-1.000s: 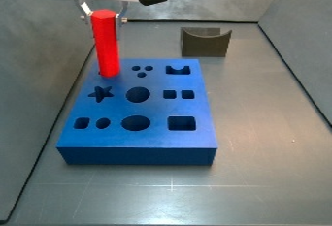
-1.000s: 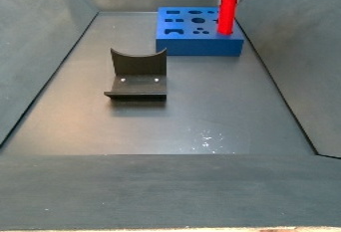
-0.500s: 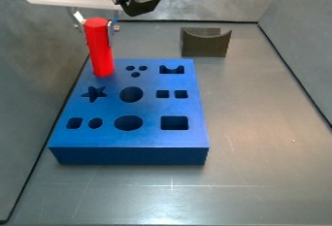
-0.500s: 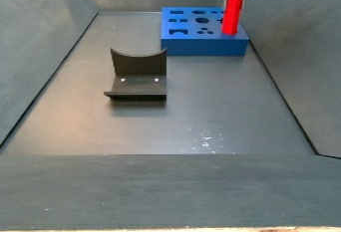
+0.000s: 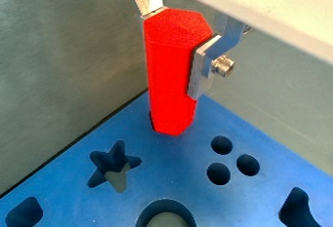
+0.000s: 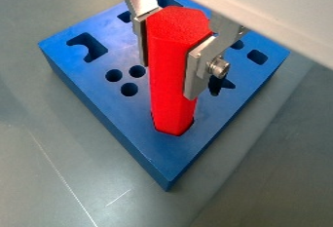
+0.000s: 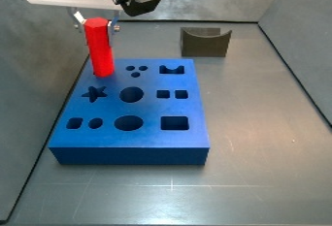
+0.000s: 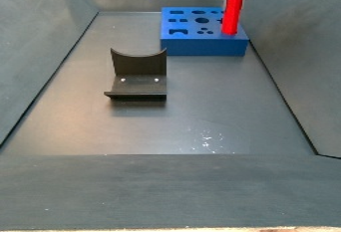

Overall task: Pick up the hexagon object. Move up. Move to above the board. Insert the hexagon object.
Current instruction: Insert the hexagon object.

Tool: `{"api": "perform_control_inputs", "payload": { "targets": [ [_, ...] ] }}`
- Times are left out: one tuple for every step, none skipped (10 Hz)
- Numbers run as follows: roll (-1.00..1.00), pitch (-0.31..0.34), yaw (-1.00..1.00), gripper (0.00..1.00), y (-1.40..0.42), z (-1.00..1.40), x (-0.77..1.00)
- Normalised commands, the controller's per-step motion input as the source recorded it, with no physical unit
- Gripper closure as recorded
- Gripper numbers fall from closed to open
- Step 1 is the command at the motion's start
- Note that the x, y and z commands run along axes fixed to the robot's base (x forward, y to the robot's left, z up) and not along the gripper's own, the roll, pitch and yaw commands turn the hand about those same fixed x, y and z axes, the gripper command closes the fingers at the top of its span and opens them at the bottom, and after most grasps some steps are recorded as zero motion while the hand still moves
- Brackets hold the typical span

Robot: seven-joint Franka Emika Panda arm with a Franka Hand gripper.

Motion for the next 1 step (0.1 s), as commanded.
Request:
{"api": "perform_control_inputs", "payload": {
  "targets": [
    [0.00, 0.000, 0.00, 1.00, 0.00, 0.00, 0.00]
  ]
}}
